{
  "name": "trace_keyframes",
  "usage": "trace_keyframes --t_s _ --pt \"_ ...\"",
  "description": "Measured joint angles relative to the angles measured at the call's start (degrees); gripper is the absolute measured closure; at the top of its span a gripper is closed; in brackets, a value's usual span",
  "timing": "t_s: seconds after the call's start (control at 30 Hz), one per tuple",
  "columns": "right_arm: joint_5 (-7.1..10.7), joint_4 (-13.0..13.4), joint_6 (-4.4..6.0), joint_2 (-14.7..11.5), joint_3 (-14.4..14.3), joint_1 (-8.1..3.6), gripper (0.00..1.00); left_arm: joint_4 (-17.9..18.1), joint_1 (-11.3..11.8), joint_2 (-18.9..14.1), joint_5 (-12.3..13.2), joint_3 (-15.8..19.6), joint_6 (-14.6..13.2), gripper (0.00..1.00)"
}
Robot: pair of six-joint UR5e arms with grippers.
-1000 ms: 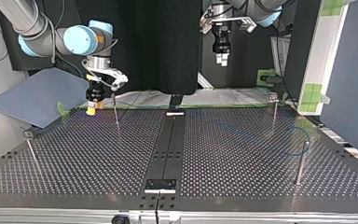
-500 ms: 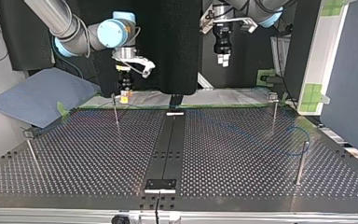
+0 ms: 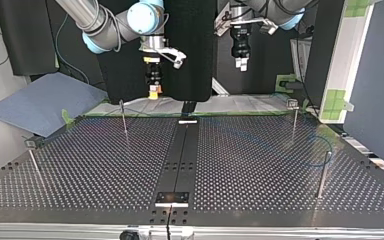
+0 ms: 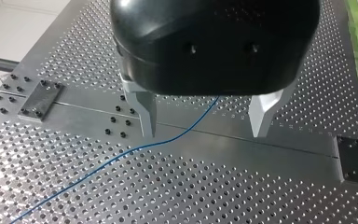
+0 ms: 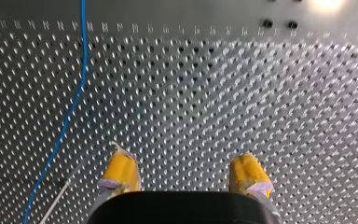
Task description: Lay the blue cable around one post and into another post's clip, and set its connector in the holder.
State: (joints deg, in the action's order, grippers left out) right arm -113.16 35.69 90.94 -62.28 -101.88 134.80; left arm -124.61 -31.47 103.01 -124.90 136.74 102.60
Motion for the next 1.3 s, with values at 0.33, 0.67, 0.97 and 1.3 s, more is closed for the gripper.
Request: trace_keyframes --t_s 0.33,0.67,0.97,1.3 --pt "-1.13 5.7 0.64 0.2 -4.0 5.98 0.01 -0.2 1.0 0.0 0.1 -0.2 0.1 0.0" --pt "-2.51 6.7 1.69 0.2 -7.1 4.74 0.01 -1.8 1.9 -0.1 -1.6 -0.3 0.3 0.0" --pt "1.15 7.3 1.18 0.3 -8.2 -0.18 0.01 -1.5 2.1 -0.2 -1.2 -0.3 0.4 0.0" --pt "6.37 7.3 0.34 0.4 -8.2 -0.76 0.01 1.9 2.2 -0.2 1.1 -0.3 1.4 0.0"
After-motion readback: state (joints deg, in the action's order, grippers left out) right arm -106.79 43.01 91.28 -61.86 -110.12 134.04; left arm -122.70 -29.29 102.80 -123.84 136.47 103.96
